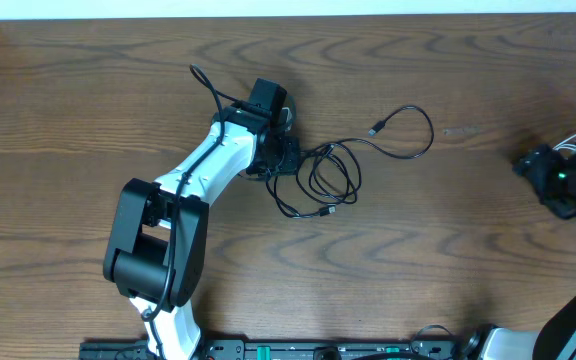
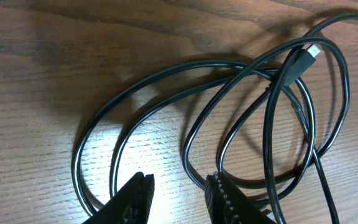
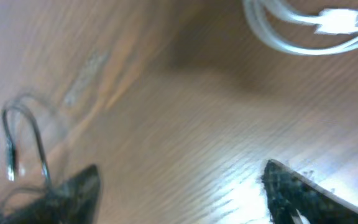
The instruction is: Untangle cables
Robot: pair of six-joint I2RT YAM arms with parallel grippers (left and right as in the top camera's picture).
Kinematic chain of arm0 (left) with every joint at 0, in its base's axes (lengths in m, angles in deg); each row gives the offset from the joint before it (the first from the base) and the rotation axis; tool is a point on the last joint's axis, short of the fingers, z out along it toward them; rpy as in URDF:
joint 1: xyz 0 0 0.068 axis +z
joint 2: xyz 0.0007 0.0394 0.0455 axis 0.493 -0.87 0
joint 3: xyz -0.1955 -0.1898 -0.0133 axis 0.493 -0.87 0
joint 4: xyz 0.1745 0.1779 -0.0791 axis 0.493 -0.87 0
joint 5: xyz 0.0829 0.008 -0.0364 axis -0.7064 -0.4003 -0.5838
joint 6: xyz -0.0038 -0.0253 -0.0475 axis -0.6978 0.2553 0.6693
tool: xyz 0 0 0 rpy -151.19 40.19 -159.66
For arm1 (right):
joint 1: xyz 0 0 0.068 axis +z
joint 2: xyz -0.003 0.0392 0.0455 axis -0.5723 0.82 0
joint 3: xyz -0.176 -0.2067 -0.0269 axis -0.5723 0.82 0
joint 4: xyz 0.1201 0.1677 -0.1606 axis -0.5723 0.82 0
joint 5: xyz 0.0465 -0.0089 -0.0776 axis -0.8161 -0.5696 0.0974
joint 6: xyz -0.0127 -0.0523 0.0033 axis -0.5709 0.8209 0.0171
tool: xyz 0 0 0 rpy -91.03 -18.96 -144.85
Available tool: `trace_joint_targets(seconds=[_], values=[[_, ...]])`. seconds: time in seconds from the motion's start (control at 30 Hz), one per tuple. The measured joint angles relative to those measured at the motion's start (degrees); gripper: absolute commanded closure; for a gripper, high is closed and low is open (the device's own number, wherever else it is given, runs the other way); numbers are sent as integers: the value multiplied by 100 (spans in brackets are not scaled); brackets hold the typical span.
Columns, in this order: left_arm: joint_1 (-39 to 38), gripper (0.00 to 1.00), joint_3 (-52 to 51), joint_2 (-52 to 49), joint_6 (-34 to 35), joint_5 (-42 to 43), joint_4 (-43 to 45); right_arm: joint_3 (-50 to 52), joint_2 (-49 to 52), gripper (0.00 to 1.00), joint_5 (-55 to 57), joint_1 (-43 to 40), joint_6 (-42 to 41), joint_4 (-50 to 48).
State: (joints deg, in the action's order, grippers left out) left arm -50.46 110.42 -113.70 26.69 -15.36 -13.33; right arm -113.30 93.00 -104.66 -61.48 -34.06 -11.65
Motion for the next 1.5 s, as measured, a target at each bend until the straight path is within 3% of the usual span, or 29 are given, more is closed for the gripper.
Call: trace_joint_targets(seconds=[0.07,0.1,0.2,0.43,0.5,0.57,0.63,0.77,1.2,1.5], values=[[0,68,0,0,0,0,0,7,7,83,-44,258,15,-74],[0,74,0,0,0,0,0,13,11,96,-57,400,9,-136],[0,92,0,0,22,-4,0,24,11,99,-74,767,-15,-345],[0,92,-2,0,0,-11,0,24,11,99,-114,1615,-15,-863],[0,91,-2,0,0,-111,0,24,11,93,-116,1919,-13,-979],[0,79,-2,0,-9,-243,-2,24,11,75,-114,2157,-28,-1054],[0,69,-2,0,42,-424,-28,26,11,63,-125,2444,-48,-1152],[0,57,-2,0,195,-645,-66,28,11,49,-216,2975,7,-1427],[240,52,-2,0,391,-861,-210,31,98,41,-1010,4304,247,-2013],[400,52,-2,0,431,-876,-295,31,981,40,-1333,4837,251,-2138]])
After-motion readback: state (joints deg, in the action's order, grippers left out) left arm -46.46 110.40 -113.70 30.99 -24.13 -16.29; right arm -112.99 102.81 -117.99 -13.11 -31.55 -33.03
